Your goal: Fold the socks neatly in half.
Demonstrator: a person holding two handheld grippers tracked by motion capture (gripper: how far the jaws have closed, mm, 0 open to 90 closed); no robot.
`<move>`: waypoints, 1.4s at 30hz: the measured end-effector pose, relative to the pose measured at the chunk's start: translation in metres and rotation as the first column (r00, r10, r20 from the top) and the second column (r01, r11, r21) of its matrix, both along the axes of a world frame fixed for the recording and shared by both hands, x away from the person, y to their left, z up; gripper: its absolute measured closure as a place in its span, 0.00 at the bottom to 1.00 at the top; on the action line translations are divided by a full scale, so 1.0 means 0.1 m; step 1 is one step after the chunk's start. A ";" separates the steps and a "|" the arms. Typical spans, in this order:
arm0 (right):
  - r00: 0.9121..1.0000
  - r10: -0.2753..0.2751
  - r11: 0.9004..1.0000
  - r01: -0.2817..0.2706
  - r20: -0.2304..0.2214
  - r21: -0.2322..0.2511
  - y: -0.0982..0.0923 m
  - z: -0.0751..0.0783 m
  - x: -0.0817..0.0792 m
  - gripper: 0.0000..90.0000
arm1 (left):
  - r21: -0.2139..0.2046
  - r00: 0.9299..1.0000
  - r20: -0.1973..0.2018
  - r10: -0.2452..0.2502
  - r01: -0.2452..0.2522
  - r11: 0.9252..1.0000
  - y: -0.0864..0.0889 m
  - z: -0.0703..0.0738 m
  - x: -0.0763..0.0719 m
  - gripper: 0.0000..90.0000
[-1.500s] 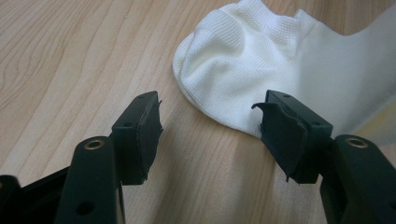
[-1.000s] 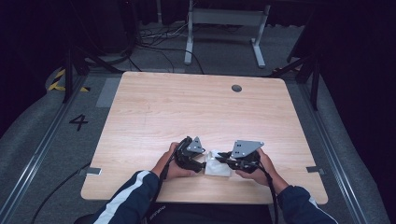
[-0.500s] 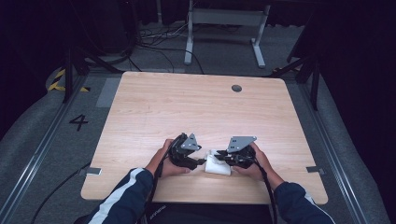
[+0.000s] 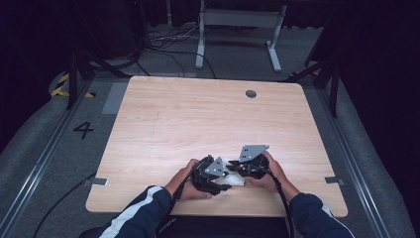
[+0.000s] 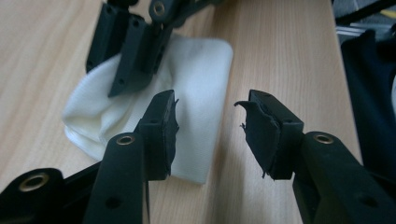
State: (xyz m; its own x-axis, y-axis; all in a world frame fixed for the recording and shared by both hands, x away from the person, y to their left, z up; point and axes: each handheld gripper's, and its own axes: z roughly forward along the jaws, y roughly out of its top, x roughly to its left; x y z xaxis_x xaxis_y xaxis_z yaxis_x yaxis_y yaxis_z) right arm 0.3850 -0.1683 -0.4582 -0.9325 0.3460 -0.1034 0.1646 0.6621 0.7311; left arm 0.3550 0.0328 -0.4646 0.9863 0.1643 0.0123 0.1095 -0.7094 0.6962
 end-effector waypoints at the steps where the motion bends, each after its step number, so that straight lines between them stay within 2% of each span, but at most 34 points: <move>1: 1.000 0.002 1.000 -0.002 0.003 -0.005 0.00 0.00 0.00 0.92 | 0.006 1.000 0.001 0.002 -0.002 1.000 0.00 -0.02 0.01 0.60; 5: 1.000 0.003 1.000 -0.003 0.003 -0.007 0.00 0.00 0.00 0.91 | 0.026 1.000 0.004 0.023 -0.023 0.999 0.02 -0.06 0.06 0.66; 6: 1.000 0.004 1.000 -0.004 0.004 -0.008 0.00 0.00 0.01 0.91 | 0.015 1.000 0.004 0.024 -0.024 1.000 0.02 -0.07 0.06 0.66; 8: 1.000 0.002 1.000 -0.002 -0.001 0.000 0.00 0.00 0.01 0.91 | 0.020 1.000 0.010 0.012 -0.012 1.000 0.03 -0.07 0.07 0.67; 13: 1.000 -0.008 1.000 0.008 0.011 -0.002 -0.02 0.00 0.02 0.88 | 0.005 1.000 -0.004 0.003 -0.003 1.000 0.05 -0.09 0.11 0.71; 14: 1.000 -0.016 1.000 0.016 0.017 -0.002 -0.03 0.01 0.02 0.86 | 0.005 1.000 -0.005 0.004 -0.004 1.000 0.06 -0.09 0.11 0.71; 17: 0.998 -0.057 0.998 0.057 0.041 0.005 -0.07 0.02 0.04 0.72 | 0.013 1.000 0.025 0.000 0.000 1.000 0.05 -0.10 0.08 0.71; 18: 0.997 -0.063 0.998 0.062 0.038 0.010 -0.09 0.02 0.04 0.72 | 0.008 1.000 0.019 0.005 -0.005 1.000 0.05 -0.10 0.08 0.71; 20: 0.996 -0.063 0.998 0.063 0.055 0.014 -0.10 0.05 0.04 0.65 | -0.001 1.000 0.004 0.001 -0.001 1.000 0.06 -0.11 0.10 0.71; 22: 0.994 -0.096 0.995 0.094 0.060 0.035 -0.12 0.10 0.05 0.58 | -0.018 1.000 -0.013 0.005 -0.005 1.000 0.06 -0.11 0.11 0.71; 25: 0.996 -0.072 0.995 0.068 0.058 0.066 -0.11 0.13 0.03 0.51 | -0.018 1.000 -0.020 0.010 -0.010 1.000 0.07 -0.11 0.11 0.71; 30: 0.999 -0.004 1.000 0.004 0.045 0.003 0.00 0.04 0.03 0.48 | -0.026 1.000 -0.029 0.004 -0.005 1.000 0.08 -0.12 0.13 0.71; 31: 0.999 -0.007 1.000 0.007 0.051 -0.011 0.02 0.02 0.04 0.48 | -0.028 1.000 -0.030 0.005 -0.006 1.000 0.08 -0.12 0.13 0.72; 35: 0.997 -0.051 0.998 0.053 0.060 -0.036 0.03 -0.04 0.10 0.49 | -0.016 1.000 -0.015 0.000 0.000 1.000 0.08 -0.11 0.13 0.73; 37: 0.996 -0.073 0.997 0.074 0.049 -0.017 0.01 -0.05 0.15 0.48 | -0.020 1.000 -0.014 0.001 -0.001 1.000 0.08 -0.12 0.13 0.73; 42: 0.989 -0.129 0.992 0.128 0.075 0.023 -0.01 -0.01 0.19 0.49 | -0.016 1.000 -0.013 0.000 0.000 1.000 0.08 -0.11 0.13 0.74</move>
